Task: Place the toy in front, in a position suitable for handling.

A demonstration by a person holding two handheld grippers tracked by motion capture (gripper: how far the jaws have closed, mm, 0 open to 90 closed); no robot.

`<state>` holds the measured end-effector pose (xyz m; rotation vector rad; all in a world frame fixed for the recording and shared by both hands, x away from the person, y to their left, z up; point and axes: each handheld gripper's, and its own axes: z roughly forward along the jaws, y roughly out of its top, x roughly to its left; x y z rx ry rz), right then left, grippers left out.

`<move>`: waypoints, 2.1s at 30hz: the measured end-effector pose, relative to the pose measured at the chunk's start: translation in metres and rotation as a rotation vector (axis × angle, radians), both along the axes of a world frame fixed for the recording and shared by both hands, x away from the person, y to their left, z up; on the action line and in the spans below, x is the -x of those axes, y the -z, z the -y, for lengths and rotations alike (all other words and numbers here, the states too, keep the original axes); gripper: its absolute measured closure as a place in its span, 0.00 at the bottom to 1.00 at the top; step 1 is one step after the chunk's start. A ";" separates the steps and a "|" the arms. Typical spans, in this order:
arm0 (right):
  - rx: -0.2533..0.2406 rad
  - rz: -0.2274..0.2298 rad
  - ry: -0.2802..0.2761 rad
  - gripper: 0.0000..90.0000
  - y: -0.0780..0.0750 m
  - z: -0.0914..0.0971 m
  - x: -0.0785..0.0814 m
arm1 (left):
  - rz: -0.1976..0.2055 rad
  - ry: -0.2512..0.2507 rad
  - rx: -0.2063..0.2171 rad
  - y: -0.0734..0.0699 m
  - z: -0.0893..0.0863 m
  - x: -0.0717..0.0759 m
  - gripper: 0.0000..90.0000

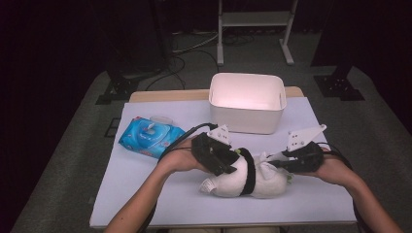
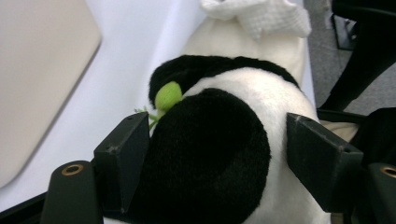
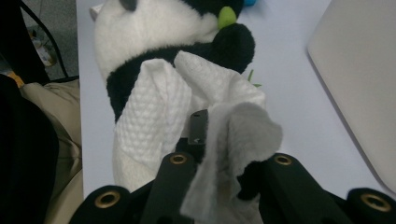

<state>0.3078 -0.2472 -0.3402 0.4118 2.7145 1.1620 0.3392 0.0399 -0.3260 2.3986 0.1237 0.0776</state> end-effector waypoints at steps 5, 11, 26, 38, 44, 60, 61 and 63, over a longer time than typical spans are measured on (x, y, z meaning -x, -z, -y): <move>-0.015 -0.006 0.008 0.88 0.003 0.006 0.003 | -0.009 -0.009 0.011 0.001 0.000 -0.002 0.27; -0.013 0.006 0.007 0.88 0.001 0.005 0.003 | -0.021 -0.003 0.034 0.006 -0.002 -0.001 0.27; 0.075 0.047 -0.103 0.87 -0.010 -0.044 -0.004 | -0.042 -0.014 0.053 0.010 -0.008 -0.004 0.27; 0.075 0.062 -0.049 0.87 -0.014 -0.022 -0.009 | -0.055 -0.016 0.059 0.011 -0.012 -0.007 0.28; 0.048 0.029 0.010 0.87 -0.006 0.004 -0.009 | -0.062 -0.016 0.064 0.010 -0.013 -0.009 0.28; 0.007 0.022 0.057 0.87 -0.001 0.025 -0.002 | -0.059 -0.007 0.067 0.011 -0.014 -0.008 0.28; 0.012 0.033 0.048 0.87 -0.001 0.024 -0.001 | -0.060 -0.008 0.067 0.011 -0.014 -0.008 0.27; 0.014 0.039 0.033 0.87 -0.004 0.018 0.001 | -0.060 -0.009 0.066 0.011 -0.013 -0.009 0.27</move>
